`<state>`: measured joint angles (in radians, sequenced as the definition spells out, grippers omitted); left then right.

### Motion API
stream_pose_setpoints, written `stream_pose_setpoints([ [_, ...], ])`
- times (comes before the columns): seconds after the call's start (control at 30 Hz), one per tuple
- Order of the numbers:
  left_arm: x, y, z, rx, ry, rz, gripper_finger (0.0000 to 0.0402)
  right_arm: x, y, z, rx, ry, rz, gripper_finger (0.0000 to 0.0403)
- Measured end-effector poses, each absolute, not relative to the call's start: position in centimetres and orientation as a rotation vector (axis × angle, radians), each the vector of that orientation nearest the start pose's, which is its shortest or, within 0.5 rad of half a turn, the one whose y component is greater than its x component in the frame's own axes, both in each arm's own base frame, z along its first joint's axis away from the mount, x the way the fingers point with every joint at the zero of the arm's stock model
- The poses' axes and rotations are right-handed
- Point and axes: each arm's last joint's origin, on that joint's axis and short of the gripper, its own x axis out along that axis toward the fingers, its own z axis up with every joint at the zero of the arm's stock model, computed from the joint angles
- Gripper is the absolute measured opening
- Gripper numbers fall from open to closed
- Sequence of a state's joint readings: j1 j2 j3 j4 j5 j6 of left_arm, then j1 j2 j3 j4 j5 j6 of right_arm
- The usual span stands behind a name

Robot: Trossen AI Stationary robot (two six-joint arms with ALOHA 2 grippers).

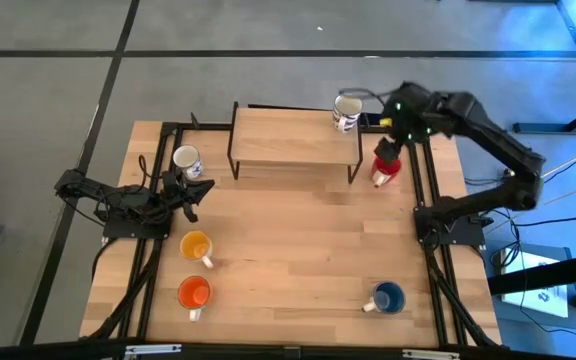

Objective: Place coffee mugs
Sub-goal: Put the red mug on the shelf

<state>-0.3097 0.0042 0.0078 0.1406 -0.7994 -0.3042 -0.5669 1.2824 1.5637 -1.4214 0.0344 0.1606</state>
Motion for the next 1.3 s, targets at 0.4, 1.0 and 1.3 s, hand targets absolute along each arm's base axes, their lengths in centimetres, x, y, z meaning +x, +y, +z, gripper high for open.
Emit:
stream_pose_setpoints([
  [0.4, 9.0, -0.7, 17.6, -0.368, -0.18, 0.47, 0.0014, 16.4, -10.7, 29.1, 0.532, 1.242, -0.668, 0.0253],
  [1.0, 9.0, -0.7, 17.6, -0.372, -0.182, 0.469, 0.0014, 16.8, -11.1, 24.1, 0.406, 1.249, -0.672, 0.0253],
  [1.3, 9.0, -0.7, 17.6, -0.373, -0.183, 0.469, 0.0014, 16.9, -11.5, 21.7, 0.449, 1.261, -0.712, 0.0252],
])
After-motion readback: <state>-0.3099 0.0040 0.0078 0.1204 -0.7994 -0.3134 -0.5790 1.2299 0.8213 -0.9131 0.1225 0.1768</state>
